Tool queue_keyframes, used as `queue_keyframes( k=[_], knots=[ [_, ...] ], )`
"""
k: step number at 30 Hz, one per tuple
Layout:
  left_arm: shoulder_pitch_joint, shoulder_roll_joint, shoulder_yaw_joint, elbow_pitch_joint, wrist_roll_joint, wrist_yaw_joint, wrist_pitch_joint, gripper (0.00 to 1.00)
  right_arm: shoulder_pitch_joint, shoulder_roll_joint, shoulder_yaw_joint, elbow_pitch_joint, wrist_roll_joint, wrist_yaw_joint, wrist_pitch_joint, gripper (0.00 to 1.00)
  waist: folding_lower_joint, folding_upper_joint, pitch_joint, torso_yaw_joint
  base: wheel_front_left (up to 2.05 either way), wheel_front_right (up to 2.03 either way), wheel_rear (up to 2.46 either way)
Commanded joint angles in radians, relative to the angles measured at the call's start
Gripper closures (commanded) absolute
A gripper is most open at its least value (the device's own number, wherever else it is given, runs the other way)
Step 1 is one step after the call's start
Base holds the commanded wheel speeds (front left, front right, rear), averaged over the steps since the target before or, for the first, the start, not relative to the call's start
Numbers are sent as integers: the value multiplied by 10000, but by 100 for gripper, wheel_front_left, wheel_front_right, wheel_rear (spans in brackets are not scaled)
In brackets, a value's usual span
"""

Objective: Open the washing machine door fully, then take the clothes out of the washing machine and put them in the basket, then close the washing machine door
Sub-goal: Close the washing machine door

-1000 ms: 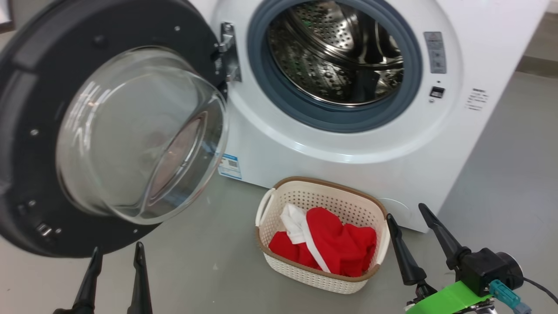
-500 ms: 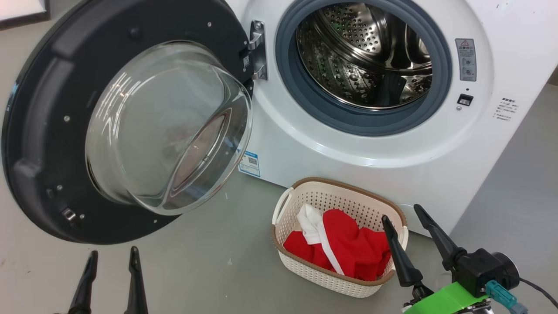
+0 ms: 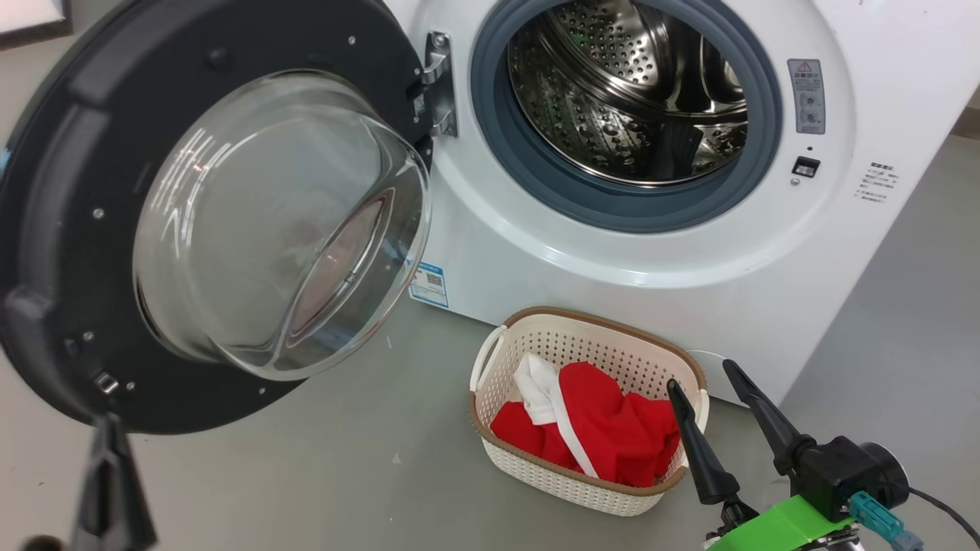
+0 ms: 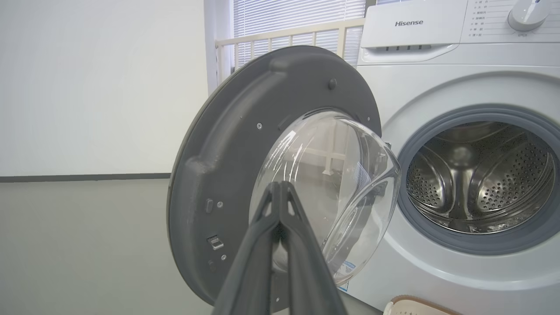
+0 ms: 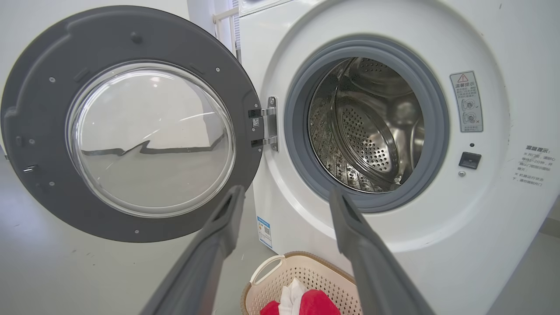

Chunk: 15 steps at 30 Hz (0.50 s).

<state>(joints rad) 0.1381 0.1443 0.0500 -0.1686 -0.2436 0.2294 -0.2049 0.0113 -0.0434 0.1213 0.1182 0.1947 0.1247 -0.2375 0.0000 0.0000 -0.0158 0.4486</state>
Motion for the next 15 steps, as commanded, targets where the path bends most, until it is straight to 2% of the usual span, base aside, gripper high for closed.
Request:
queue_keyframes(
  k=[1,5,10,15],
  knots=[
    [-606,68,593,-435,-310,34,-173,100,-528,-68,249,-245,98,60,5,0,0,0,33,-94,0,0,0],
    [-983,-59,1243,-670,-1151,-162,-391,100,-534,-68,215,-263,84,60,18,0,0,0,68,-225,0,0,0],
    [-1592,212,1774,-657,-1315,-292,-499,100,-557,-68,196,-257,48,60,45,0,0,0,100,-316,0,0,0],
    [-2692,295,2335,-271,-2294,-641,-528,100,-557,-68,181,-336,-25,60,108,0,0,0,115,-345,0,0,0]
  ],
)
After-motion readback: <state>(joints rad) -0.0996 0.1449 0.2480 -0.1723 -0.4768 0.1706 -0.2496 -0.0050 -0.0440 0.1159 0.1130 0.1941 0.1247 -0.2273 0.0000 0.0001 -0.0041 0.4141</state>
